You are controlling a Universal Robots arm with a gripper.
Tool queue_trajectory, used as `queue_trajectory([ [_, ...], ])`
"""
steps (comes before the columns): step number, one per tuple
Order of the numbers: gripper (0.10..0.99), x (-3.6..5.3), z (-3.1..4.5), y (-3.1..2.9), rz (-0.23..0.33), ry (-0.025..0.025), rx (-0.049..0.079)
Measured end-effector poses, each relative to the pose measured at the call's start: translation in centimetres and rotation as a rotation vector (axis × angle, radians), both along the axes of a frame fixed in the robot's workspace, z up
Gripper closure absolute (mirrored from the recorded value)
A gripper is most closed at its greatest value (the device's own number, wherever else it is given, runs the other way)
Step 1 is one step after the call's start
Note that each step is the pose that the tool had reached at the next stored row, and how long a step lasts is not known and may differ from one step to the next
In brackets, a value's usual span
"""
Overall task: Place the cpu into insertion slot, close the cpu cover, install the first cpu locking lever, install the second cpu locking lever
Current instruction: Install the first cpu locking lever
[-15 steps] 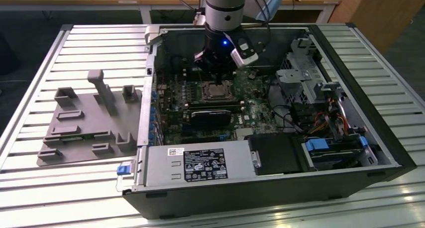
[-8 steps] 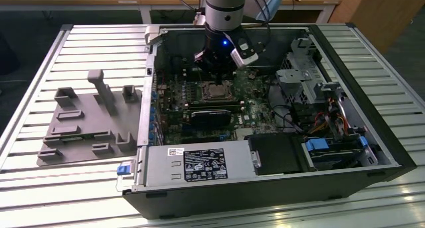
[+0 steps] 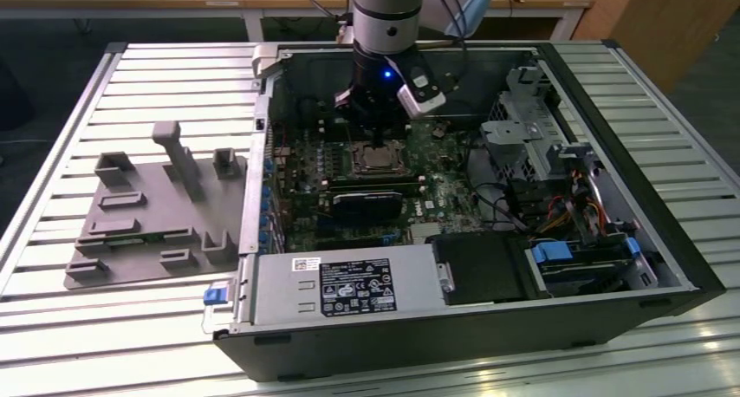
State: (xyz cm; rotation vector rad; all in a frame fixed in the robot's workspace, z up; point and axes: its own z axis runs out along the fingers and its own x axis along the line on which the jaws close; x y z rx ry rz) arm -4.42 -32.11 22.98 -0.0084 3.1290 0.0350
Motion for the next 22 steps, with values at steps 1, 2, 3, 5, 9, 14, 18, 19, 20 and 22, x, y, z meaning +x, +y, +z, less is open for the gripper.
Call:
queue_trajectory([
  [1, 0.984, -0.22, 0.00, 0.00, 0.000, 0.0000, 0.000],
  [2, 0.984, -0.51, 0.00, 0.00, 0.000, 0.0000, 0.000],
  [3, 0.984, -0.78, 0.00, 0.00, 0.000, 0.0000, 0.000],
  [5, 0.984, -1.35, 0.00, 0.00, 0.000, 0.0000, 0.000],
  [9, 0.984, -2.44, 0.00, 0.00, 0.000, 0.0000, 0.000],
  [14, 0.984, -3.69, 0.00, 0.00, 0.000, 0.0000, 0.000],
  [18, 0.984, -4.58, 0.00, 0.00, 0.000, 0.0000, 0.000],
  [19, 0.984, -4.79, 0.00, 0.00, 0.000, 0.0000, 0.000],
  [20, 0.984, -5.00, 0.00, 0.00, 0.000, 0.0000, 0.000],
  [22, 0.984, -5.22, 0.02, 0.00, 0.000, 0.0000, 0.000],
])
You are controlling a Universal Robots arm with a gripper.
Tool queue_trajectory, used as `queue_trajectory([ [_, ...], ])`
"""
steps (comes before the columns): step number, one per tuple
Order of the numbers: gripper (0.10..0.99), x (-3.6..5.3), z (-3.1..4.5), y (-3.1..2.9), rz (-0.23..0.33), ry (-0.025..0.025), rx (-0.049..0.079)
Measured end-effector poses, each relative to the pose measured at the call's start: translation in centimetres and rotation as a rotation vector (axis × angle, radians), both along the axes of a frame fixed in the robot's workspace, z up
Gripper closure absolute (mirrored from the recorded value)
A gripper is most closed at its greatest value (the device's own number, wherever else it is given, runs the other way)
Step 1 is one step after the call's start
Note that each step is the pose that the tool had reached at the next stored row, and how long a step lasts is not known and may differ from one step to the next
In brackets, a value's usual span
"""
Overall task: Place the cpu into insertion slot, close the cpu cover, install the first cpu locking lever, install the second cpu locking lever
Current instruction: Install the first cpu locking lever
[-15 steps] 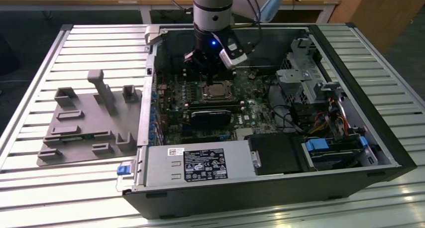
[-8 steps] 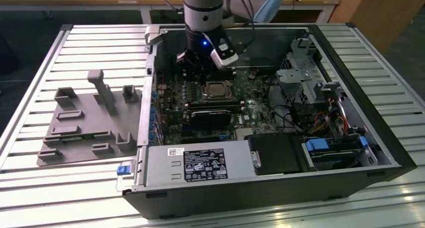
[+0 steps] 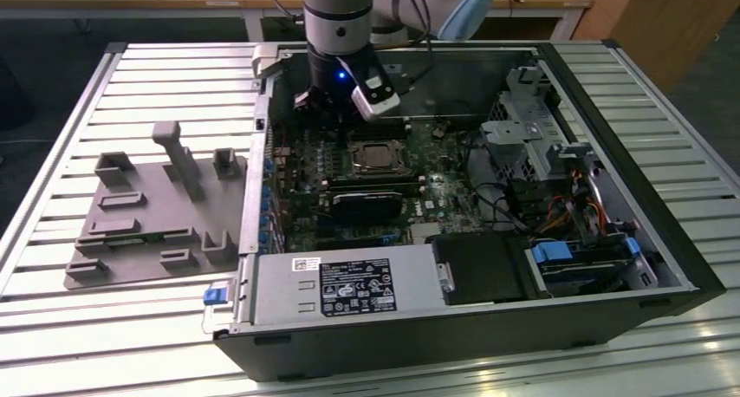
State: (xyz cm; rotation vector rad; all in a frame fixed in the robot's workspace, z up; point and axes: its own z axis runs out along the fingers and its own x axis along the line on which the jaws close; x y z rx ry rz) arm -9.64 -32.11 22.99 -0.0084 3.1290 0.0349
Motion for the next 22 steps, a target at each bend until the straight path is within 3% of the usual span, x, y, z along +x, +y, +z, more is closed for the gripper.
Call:
queue_trajectory([
  [7, 0.984, -0.13, 0.80, 0.00, 0.000, -0.0013, 0.000],
  [13, 0.984, -0.16, 2.05, 0.02, 0.000, -0.0082, 0.000],
  [16, 0.984, -0.17, 2.15, 0.02, 0.000, -0.0112, 0.003],
  [22, 0.984, -0.57, 2.14, 0.02, 0.000, -0.0255, 0.052],
])
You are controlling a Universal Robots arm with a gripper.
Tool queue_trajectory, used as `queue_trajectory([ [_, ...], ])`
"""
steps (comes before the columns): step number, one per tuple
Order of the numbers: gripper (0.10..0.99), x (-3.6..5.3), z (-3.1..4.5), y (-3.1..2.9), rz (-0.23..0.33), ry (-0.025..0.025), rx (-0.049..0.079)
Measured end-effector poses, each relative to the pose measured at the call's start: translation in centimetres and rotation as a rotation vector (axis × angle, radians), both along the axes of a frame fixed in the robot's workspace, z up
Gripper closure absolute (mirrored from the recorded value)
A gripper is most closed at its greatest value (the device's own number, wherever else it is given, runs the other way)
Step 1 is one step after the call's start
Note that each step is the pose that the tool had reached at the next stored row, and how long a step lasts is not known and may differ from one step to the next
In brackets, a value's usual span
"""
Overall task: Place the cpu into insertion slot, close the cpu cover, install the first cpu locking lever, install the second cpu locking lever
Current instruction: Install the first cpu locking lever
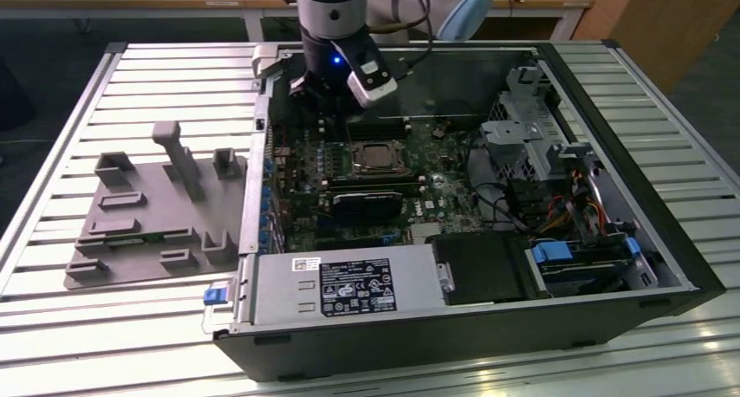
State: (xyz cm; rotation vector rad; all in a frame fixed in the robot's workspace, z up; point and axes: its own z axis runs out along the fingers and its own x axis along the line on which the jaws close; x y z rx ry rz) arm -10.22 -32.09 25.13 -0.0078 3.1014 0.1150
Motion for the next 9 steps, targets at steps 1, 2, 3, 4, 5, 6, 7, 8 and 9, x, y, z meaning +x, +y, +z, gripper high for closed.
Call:
queue_trajectory([
  [1, 0.984, -0.10, 0.00, 0.00, 0.000, -0.0023, 0.006],
  [2, 0.984, -0.22, -0.01, 0.00, 0.000, -0.0047, 0.011],
  [3, 0.984, -0.33, -0.01, 0.00, 0.000, -0.0068, 0.017],
  [4, 0.984, -0.42, -0.01, 0.00, 0.000, -0.0087, 0.025],
  [5, 0.984, -0.49, -0.02, 0.00, 0.000, -0.0108, 0.035],
  [6, 0.984, -0.54, -0.01, 0.00, 0.000, -0.0123, 0.047],
  [7, 0.984, -0.59, -0.01, 0.00, 0.000, -0.0141, 0.061],
  [8, 0.984, -0.62, -0.01, 0.00, 0.000, -0.0160, 0.076],
  [9, 0.984, -0.66, -0.01, 0.00, 0.000, -0.0181, 0.091],
])
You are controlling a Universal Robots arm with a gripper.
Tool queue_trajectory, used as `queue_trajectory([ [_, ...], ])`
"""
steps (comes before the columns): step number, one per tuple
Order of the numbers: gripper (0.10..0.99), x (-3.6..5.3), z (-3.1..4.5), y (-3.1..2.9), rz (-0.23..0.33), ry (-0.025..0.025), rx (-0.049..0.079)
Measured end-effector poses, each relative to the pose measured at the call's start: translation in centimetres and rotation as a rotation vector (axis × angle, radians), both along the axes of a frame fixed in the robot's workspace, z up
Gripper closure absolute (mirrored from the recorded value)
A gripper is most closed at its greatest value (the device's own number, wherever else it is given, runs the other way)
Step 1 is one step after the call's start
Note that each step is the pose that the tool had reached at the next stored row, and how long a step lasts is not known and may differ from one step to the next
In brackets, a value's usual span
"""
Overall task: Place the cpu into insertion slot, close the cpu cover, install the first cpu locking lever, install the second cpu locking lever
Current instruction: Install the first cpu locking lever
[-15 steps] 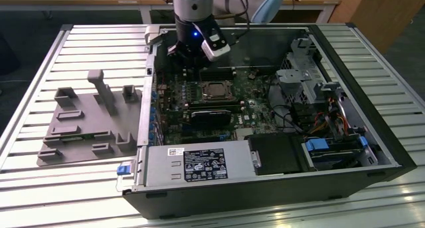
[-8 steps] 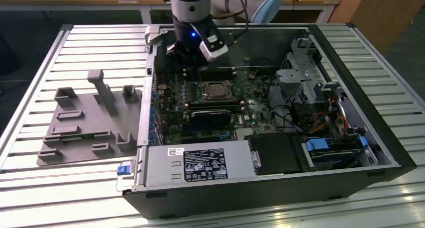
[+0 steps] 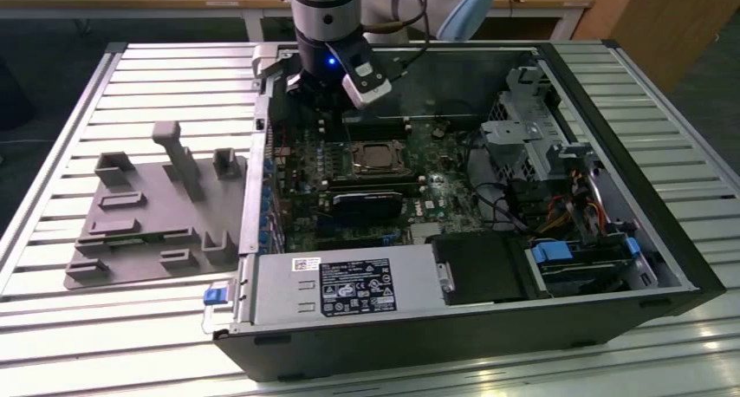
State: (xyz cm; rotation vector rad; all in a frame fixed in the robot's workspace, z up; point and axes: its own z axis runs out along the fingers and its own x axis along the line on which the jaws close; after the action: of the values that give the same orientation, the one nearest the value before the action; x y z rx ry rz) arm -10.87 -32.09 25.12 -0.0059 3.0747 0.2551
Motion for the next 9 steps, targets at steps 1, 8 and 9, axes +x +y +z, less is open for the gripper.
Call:
queue_trajectory([
  [1, 0.984, -0.03, 0.00, 0.00, 0.000, -0.0021, 0.015],
  [8, 0.984, -0.13, -0.02, 0.00, 0.000, -0.0078, 0.078],
  [9, 0.984, -0.13, -0.03, 0.00, 0.000, -0.0078, 0.080],
])
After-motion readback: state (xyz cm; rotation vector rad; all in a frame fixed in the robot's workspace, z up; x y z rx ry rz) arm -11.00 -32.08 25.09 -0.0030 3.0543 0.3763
